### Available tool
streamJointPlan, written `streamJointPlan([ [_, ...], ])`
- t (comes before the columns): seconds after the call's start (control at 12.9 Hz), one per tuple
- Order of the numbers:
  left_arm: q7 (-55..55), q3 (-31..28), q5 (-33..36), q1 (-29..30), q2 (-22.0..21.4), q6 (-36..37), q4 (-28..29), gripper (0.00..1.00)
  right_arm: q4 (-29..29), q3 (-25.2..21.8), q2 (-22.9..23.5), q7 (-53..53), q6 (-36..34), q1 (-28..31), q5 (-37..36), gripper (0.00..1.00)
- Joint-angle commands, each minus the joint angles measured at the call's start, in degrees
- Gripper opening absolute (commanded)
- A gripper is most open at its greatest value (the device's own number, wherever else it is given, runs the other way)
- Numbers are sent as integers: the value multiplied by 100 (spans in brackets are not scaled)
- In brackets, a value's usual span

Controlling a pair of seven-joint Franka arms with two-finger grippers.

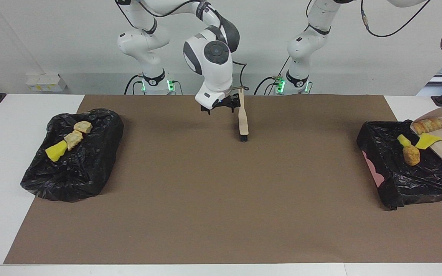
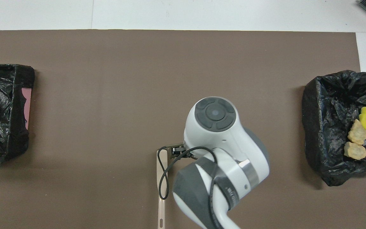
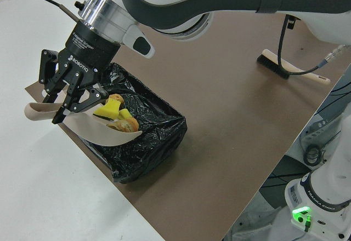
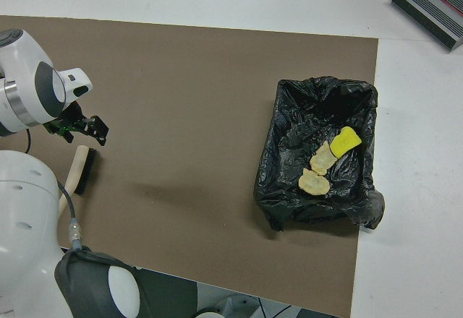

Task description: Sweep and dump trash in bin

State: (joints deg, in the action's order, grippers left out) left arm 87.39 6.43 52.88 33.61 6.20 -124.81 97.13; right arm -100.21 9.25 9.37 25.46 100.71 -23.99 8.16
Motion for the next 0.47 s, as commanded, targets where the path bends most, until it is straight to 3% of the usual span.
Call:
streamJointPlan([
  [0.0, -161, -37, 371, -74, -48, -131, -63, 0, 343, 77, 30, -409, -210, 393, -444, 100],
  [0.16, -432, -37, 836, -197, -145, -114, -28, 0, 492, 42, -75, -568, -227, 613, -920, 100],
  [0.39, -442, -10, 803, -451, -259, 114, -37, 0, 730, 34, -102, -1120, -192, 1289, -957, 100],
])
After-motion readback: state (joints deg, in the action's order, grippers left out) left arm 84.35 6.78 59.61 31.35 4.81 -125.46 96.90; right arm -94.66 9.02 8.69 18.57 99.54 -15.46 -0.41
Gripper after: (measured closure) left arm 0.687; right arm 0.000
